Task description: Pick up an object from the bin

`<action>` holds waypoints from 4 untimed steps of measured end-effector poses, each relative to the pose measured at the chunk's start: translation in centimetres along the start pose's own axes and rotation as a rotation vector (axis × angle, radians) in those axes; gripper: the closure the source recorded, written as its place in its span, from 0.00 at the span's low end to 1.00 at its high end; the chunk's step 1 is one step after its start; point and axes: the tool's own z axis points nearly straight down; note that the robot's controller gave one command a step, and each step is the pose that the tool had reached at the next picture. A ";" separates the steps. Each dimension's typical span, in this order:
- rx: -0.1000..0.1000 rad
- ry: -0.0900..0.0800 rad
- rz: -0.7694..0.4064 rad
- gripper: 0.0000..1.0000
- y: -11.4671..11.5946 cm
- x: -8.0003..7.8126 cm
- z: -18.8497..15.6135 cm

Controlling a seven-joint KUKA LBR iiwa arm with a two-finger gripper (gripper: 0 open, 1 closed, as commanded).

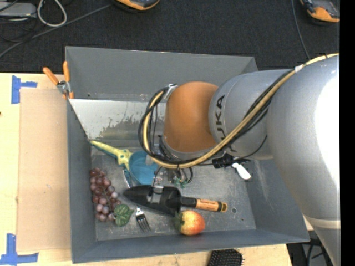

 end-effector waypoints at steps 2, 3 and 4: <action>-0.003 -0.006 0.108 0.00 -0.2 0.5 4.3; -0.002 -0.001 0.059 1.00 -0.4 0.2 4.0; -0.002 0.000 0.053 1.00 -0.5 0.2 4.0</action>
Offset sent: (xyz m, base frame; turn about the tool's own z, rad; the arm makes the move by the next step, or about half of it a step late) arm -0.0054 -0.0017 -0.0438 0.1092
